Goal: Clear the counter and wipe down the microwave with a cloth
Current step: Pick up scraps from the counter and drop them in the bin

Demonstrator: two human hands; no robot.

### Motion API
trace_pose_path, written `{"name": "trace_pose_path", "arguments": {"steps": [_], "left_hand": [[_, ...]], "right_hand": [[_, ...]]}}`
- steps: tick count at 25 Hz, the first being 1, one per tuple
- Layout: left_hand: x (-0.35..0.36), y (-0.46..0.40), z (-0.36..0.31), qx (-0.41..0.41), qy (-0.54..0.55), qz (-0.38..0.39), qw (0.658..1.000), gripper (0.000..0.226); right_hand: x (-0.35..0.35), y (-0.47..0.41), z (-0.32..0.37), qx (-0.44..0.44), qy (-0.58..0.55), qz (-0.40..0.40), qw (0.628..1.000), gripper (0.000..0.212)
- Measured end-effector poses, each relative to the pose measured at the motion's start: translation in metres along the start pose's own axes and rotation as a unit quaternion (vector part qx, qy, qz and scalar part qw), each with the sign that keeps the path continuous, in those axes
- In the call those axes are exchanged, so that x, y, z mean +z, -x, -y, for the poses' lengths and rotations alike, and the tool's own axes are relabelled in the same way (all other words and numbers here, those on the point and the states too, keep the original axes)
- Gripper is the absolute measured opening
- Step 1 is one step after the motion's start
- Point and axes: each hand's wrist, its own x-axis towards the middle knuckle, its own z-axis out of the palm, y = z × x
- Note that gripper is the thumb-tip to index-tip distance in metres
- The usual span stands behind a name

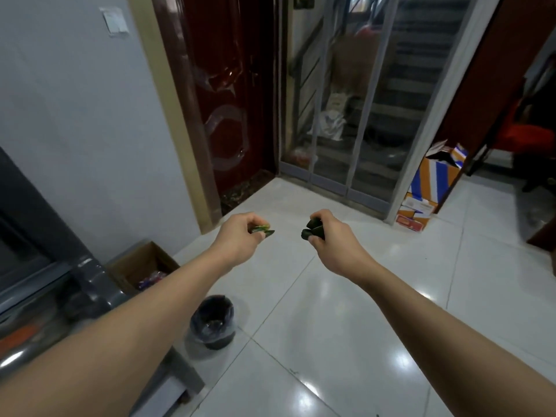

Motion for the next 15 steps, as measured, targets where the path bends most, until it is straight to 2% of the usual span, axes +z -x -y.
{"name": "trace_pose_path", "arguments": {"steps": [8,15], "left_hand": [[0.010,-0.150,0.012,-0.039,0.006,-0.047,0.998,0.015],[0.004,-0.222,0.042,-0.117,0.008,-0.092,0.989,0.012]], "right_hand": [[0.012,-0.165,-0.023,-0.036,0.019,0.045,0.998,0.029],[0.045,-0.272,-0.032,-0.073,0.028,0.119,0.990,0.032]]}}
